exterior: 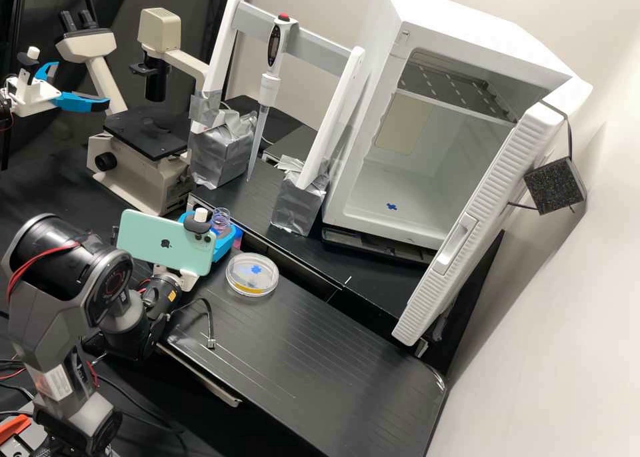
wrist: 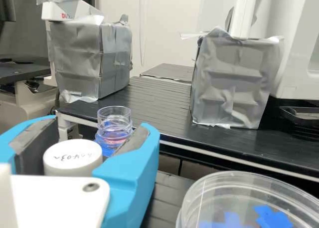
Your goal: Close the bottle
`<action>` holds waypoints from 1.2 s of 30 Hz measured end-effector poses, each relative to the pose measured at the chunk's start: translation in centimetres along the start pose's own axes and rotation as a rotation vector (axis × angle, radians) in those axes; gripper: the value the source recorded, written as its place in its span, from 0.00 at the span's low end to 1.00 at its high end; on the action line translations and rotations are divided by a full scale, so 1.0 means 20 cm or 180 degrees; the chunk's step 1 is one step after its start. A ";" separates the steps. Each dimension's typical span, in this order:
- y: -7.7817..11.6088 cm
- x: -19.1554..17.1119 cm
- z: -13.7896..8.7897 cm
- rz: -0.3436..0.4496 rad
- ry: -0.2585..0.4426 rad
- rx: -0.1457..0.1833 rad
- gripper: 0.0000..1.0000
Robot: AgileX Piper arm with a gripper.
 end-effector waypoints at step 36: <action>0.02 0.01 0.00 0.0079 -0.0034 0.0008 0.00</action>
